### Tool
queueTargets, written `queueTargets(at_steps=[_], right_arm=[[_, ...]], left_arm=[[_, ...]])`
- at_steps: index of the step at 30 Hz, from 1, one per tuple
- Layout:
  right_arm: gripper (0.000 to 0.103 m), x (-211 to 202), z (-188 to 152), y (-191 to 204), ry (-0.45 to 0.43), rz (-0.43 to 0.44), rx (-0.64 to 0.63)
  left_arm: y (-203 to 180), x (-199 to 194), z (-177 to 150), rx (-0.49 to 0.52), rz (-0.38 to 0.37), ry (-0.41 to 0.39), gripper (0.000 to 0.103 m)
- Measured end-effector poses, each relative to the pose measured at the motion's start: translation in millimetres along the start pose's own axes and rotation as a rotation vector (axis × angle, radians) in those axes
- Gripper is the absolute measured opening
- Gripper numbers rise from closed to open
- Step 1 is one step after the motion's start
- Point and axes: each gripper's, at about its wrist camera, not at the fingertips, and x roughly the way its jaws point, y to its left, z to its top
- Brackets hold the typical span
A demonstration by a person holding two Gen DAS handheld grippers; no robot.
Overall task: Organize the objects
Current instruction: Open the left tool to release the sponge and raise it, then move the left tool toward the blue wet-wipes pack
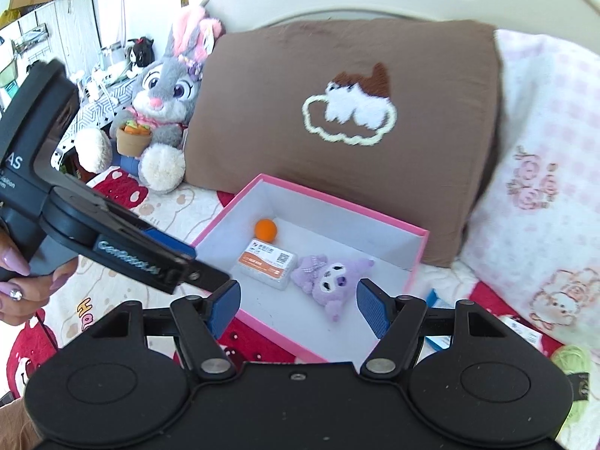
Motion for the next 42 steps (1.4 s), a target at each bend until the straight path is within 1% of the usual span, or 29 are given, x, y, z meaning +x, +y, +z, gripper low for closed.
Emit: queueTargets(at_steps=[2,5,10,18,22,24,26,29,32,34,37,40,42], right_arm=[[0.074,-12,-4,-6,-0.008,-0.015,0.007],[0.075,-27,-12,-14,-0.011,-0.039,0.026],[0.077,-43,-26,-21,0.008,-0.063,0.016],[0.077,-66,-54,-27,0.012,-0.049,0.041],[0.081,-73,-67,-32,0.006,-0.045,0.05],[0.084,-74,-74,-37,0.004,-0.046,0.053],[0.085,-73,-80,-43,0.004,-0.052,0.066],[0.086,-73,-89,-51,0.011,-0.027,0.076],[0.088,-73,-99,-51,0.023,-0.015,0.046],[0.089,-71,-105,-51,0.036,-0.027,0.017],[0.089,-65,-113,-56,0.064,-0.037,0.001],[0.089,-58,-119,-67,0.08,-0.033,0.031],[0.089,-53,-121,-76,0.074,-0.037,0.065]], left_arm=[[-8,-6,-3,0.022,-0.005,0.008,0.059],[-19,-11,-8,0.052,0.018,0.019,0.061],[-32,-13,-17,0.068,-0.015,0.052,0.062],[-52,-11,-34,0.105,-0.036,0.109,0.064],[-62,-10,-41,0.123,-0.037,0.124,0.066],[-69,-8,-43,0.136,-0.047,0.134,0.069],[-76,-6,-46,0.147,-0.052,0.14,0.071],[-88,-3,-50,0.168,-0.065,0.16,0.075],[-98,2,-54,0.183,-0.073,0.18,0.08],[-103,6,-57,0.191,-0.074,0.188,0.084],[-110,13,-59,0.205,-0.074,0.194,0.087],[-116,20,-56,0.22,-0.069,0.178,0.09],[-122,23,-54,0.24,-0.073,0.138,0.09]])
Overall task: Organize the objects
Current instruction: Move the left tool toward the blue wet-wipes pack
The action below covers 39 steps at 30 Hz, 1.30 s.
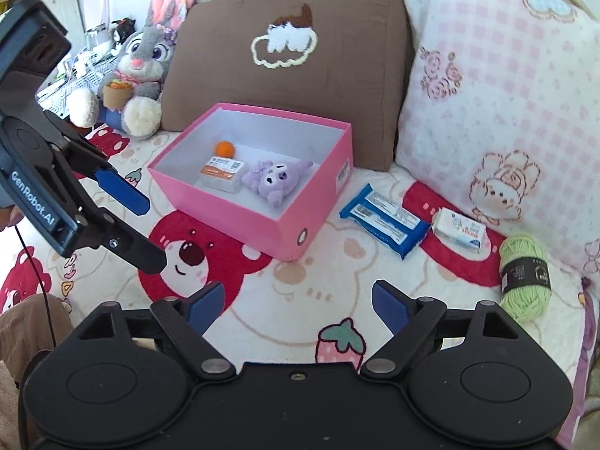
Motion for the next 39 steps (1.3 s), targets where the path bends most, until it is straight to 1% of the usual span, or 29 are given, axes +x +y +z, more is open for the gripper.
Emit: queueTargets(at_steps=[2,4,6,8,11,14,16,18,20,22,23,25,28,30,33,34,36,37,39], right_arm=[[0.089,6,-3,-10,-0.017,0.004,0.074],[0.089,18,-7,-22,-0.009,0.017,0.193],[0.089,28,-12,-31,-0.005,0.024,0.277],[0.089,37,-16,-35,-0.019,0.012,0.315],[0.088,49,-16,-38,-0.045,-0.063,0.268],[0.088,56,-16,-42,-0.073,-0.124,0.244],[0.088,56,-16,-46,-0.104,-0.111,0.245],[0.088,59,-15,-48,-0.124,-0.1,0.227],[0.088,65,-11,-47,-0.122,-0.143,0.163],[0.088,74,-5,-46,-0.109,-0.2,0.072],[0.088,78,-2,-48,-0.103,-0.213,0.049],[0.088,87,2,-55,-0.097,-0.21,0.039],[0.088,104,7,-72,-0.1,-0.177,0.075],[0.088,115,8,-81,-0.102,-0.159,0.088],[0.087,134,5,-90,-0.102,-0.152,0.064],[0.086,139,5,-94,-0.103,-0.149,0.066],[0.084,150,4,-103,-0.118,-0.099,0.089],[0.084,155,4,-106,-0.123,-0.09,0.089],[0.084,165,3,-108,-0.129,-0.101,0.069]], left_arm=[[-6,2,6,0.038,-0.001,-0.057,0.09],[-11,6,13,0.062,0.007,-0.096,0.09],[-15,11,23,0.082,0.0,-0.117,0.09],[-20,19,33,0.106,0.003,-0.121,0.09],[-25,33,49,0.129,0.026,-0.092,0.09],[-29,45,65,0.144,0.032,-0.094,0.09],[-31,53,74,0.158,0.025,-0.107,0.09],[-30,63,83,0.148,-0.001,-0.102,0.09],[-29,73,92,0.136,-0.013,-0.099,0.09],[-27,83,99,0.13,-0.002,-0.102,0.089],[-26,89,104,0.129,0.005,-0.104,0.088],[-26,98,113,0.129,0.005,-0.114,0.088],[-26,111,127,0.121,0.007,-0.123,0.088],[-28,122,138,0.102,0.024,-0.128,0.088],[-29,140,153,0.098,0.018,-0.141,0.088],[-29,147,158,0.089,0.02,-0.137,0.087],[-28,162,165,0.071,0.02,-0.122,0.086],[-27,169,167,0.065,0.022,-0.11,0.086],[-24,183,170,0.053,0.03,-0.089,0.086]])
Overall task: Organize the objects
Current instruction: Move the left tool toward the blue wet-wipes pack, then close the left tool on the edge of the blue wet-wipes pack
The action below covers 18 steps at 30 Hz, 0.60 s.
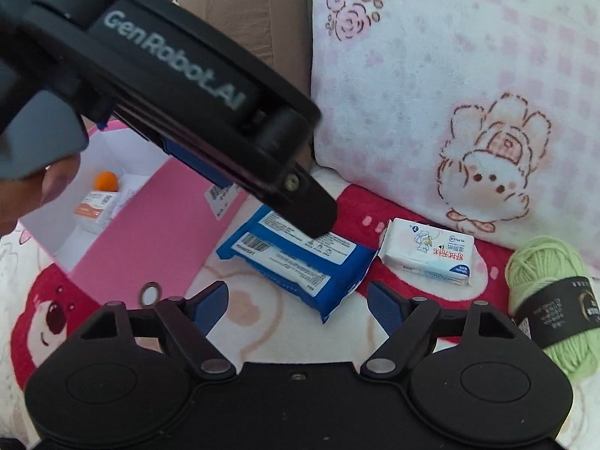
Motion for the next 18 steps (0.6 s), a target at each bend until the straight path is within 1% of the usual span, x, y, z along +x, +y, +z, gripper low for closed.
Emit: queueTargets(at_steps=[2,5,8,9,10,12,13,14,16,17,18], right_arm=[[0.081,10,-2,-2,0.004,-0.006,-0.004],[0.077,19,-8,-7,0.006,0.004,0.027],[0.071,29,-13,-11,0.012,-0.001,0.065],[0.068,35,-13,-13,0.028,-0.01,0.085],[0.06,41,-12,-16,0.039,-0.009,0.11],[0.053,49,-10,-20,0.054,-0.022,0.138],[0.049,50,-10,-20,0.054,-0.021,0.139],[0.048,49,-10,-20,0.045,-0.015,0.135],[0.037,49,-10,-18,0.046,-0.014,0.106],[0.034,49,-10,-17,0.045,-0.014,0.097],[0.029,48,-10,-16,0.043,-0.011,0.094]], left_arm=[[3,12,1,-0.013,0.008,0.016,0.086],[8,27,3,-0.038,0.02,0.036,0.086],[10,39,4,-0.033,0.052,0.048,0.086],[10,42,4,-0.031,0.062,0.051,0.086],[11,45,4,-0.032,0.067,0.053,0.086],[15,48,5,-0.049,0.059,0.056,0.086],[17,50,5,-0.057,0.053,0.057,0.086],[18,51,5,-0.064,0.05,0.058,0.086],[19,54,5,-0.07,0.052,0.071,0.084],[19,56,5,-0.074,0.053,0.08,0.084],[19,58,4,-0.079,0.054,0.089,0.084]])
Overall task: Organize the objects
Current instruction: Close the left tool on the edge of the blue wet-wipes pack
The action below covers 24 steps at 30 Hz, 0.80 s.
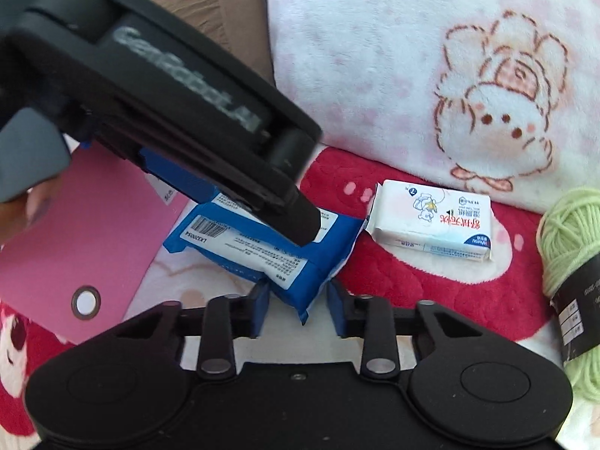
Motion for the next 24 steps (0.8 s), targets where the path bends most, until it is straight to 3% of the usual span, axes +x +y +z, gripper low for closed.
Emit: queueTargets(at_steps=[11,17,21,24], right_arm=[[0.018,-27,-2,-3,0.023,-0.037,0.046],[0.004,-50,-13,-9,0.09,-0.09,0.021],[0.004,-61,-18,-23,0.064,-0.005,0.143],[0.005,-68,-24,-26,0.05,-0.01,0.144]], left_arm=[[9,-2,-8,-0.078,-0.058,-0.028,0.084],[14,2,-27,-0.11,-0.085,-0.022,0.084],[18,3,-35,-0.183,-0.151,-0.03,0.084],[15,0,-39,-0.185,-0.121,-0.045,0.084]])
